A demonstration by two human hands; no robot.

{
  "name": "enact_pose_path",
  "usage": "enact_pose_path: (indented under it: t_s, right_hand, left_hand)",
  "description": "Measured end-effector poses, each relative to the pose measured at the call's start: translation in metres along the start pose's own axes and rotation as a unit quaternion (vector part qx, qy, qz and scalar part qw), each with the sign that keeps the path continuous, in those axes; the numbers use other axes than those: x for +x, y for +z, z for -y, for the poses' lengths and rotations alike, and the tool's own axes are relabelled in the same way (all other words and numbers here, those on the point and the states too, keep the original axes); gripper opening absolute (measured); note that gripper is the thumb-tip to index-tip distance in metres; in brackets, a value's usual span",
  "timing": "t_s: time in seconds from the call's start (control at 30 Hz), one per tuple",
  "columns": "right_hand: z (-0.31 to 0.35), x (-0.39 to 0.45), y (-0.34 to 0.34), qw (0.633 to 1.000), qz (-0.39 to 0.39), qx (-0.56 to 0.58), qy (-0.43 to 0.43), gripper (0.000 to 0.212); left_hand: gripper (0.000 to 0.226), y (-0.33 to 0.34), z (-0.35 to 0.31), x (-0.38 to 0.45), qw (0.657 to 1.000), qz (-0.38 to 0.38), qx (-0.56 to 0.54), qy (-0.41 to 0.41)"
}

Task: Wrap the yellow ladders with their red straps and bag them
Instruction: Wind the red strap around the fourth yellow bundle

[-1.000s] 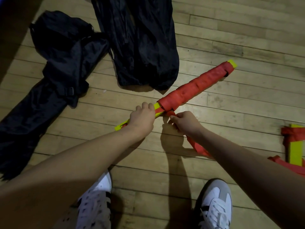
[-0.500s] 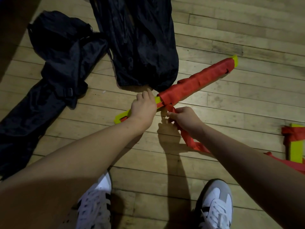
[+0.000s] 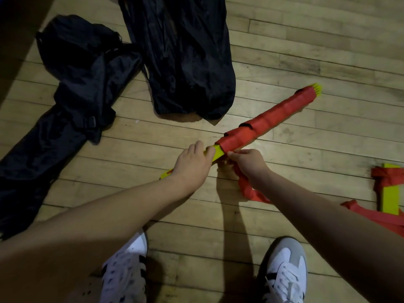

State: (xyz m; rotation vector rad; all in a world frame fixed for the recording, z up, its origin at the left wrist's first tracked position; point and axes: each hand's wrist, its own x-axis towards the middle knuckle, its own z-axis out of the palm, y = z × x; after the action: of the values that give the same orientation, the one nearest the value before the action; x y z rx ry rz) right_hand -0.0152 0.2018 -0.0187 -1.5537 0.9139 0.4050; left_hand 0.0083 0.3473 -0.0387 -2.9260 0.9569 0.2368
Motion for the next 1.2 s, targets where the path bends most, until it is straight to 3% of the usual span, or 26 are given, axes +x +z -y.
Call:
enact_pose_path:
  t_s: [0.07,0.27,0.37,0.47,0.57,0.73,0.8,0.9,1.03,1.2]
  right_hand:
    - [0.003,0.002,0.002,1.0,0.002,-0.017,-0.018,0.02]
    - [0.014,0.008,0.013,0.981,0.042,-0.172,-0.077,0.022]
    - [0.02,0.011,0.022,0.979,0.065,-0.177,-0.075,0.028]
    - [0.024,0.01,0.031,0.985,0.104,-0.124,-0.056,0.024]
    - [0.02,0.007,0.033,0.987,0.144,-0.071,-0.03,0.017]
    - [0.009,0.01,0.022,0.99,0.141,-0.028,0.0,0.011]
    - [0.005,0.009,0.022,0.992,0.128,-0.012,0.012,0.012]
    - [0.003,0.004,0.025,0.993,0.116,-0.023,0.011,0.015]
    - [0.004,-0.002,0.024,0.991,0.104,-0.084,-0.025,0.018]
    - [0.004,-0.009,0.022,0.984,0.111,-0.133,-0.048,0.026]
  left_hand:
    - [0.044,-0.005,0.0,0.005,0.998,0.04,-0.008,-0.038]
    - [0.049,-0.01,0.026,0.014,0.993,0.049,0.001,-0.104]
    - [0.05,-0.008,0.041,0.016,0.991,0.057,0.009,-0.122]
    - [0.044,-0.001,0.05,0.014,0.993,0.035,0.071,-0.088]
    - [0.032,0.007,0.053,0.012,0.993,-0.039,0.104,-0.03]
    - [0.043,0.016,0.049,-0.004,0.995,-0.058,0.068,0.036]
    - [0.033,0.008,0.04,-0.013,0.999,-0.027,0.037,0.021]
    - [0.042,0.0,0.028,-0.015,0.997,0.062,-0.015,-0.041]
    - [0.062,-0.007,0.024,-0.003,0.985,0.084,-0.084,-0.129]
    - [0.051,-0.008,0.023,0.002,0.986,0.106,-0.042,-0.119]
